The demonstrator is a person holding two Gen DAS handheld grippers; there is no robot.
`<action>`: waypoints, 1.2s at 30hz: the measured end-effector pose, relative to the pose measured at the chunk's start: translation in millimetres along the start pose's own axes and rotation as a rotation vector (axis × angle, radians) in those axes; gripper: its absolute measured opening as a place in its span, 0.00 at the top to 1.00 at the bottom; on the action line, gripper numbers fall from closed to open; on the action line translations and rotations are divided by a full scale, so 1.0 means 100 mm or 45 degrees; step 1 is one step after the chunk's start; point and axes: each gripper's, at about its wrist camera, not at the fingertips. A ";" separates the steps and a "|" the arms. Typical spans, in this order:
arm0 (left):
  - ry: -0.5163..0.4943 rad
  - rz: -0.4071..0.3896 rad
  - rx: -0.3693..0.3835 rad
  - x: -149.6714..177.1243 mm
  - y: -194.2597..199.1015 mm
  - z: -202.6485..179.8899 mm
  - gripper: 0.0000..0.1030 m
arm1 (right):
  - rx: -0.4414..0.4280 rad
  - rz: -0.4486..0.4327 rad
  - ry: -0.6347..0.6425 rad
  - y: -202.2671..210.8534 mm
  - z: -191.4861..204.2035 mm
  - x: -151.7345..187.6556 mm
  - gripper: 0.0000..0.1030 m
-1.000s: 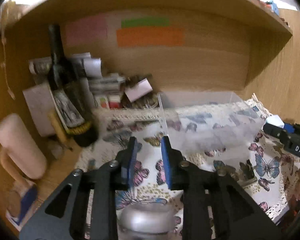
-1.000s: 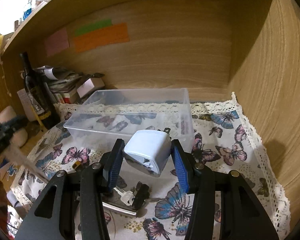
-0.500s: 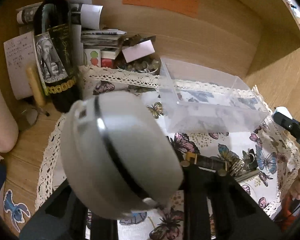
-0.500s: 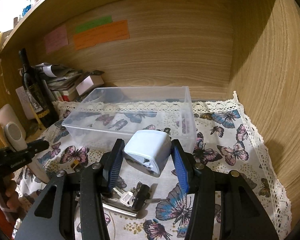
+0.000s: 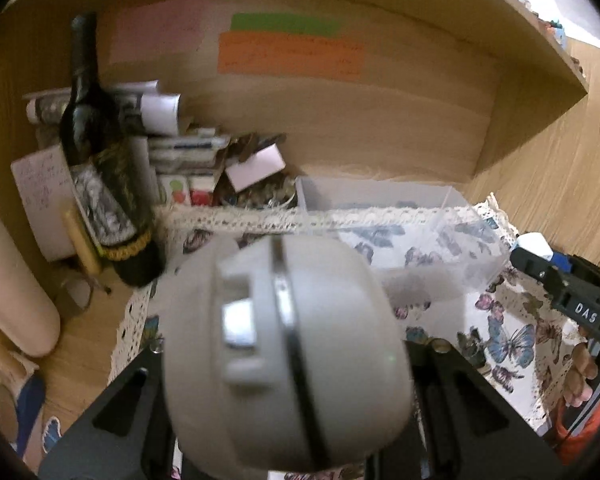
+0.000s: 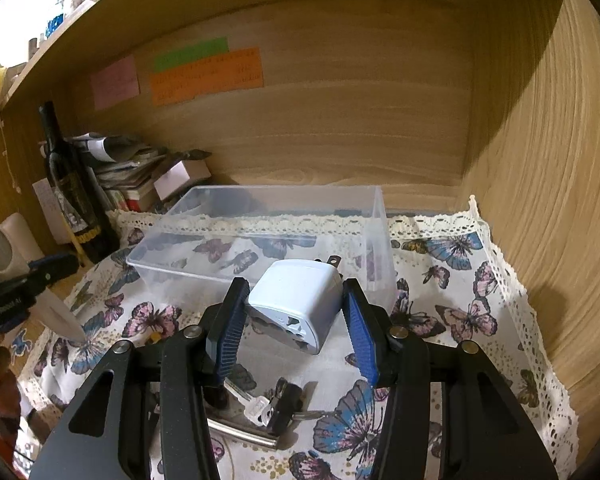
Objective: Organize rigid objects
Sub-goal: 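Lift and carry the device with the left tool while the right tool carries the plug to the box, then open the right tool to drop the plug in the box while the left tool drops the device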
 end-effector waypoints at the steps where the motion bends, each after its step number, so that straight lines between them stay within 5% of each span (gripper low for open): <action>1: -0.001 -0.005 0.006 -0.03 0.01 -0.01 0.79 | 0.002 -0.008 0.001 0.01 -0.01 -0.02 0.57; 19: -0.080 -0.169 0.118 -0.91 -0.09 -0.54 0.79 | 0.041 -0.107 0.040 -0.04 -0.16 -0.49 0.57; 28: -0.160 -0.007 0.137 -0.94 -0.75 -0.79 0.79 | 0.048 0.054 0.019 -0.60 -0.29 -0.45 0.57; 36: -0.167 0.259 0.147 -0.78 -1.39 -0.87 0.79 | 0.048 0.169 0.020 -0.91 -0.27 -0.36 0.58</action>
Point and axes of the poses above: each gripper's, at about its wrist camera, not at the fingertips, and y roughly against the way its jaws point, z to its left, x to its underside, and after that the axes turned 13 degrees about -x, right-handed
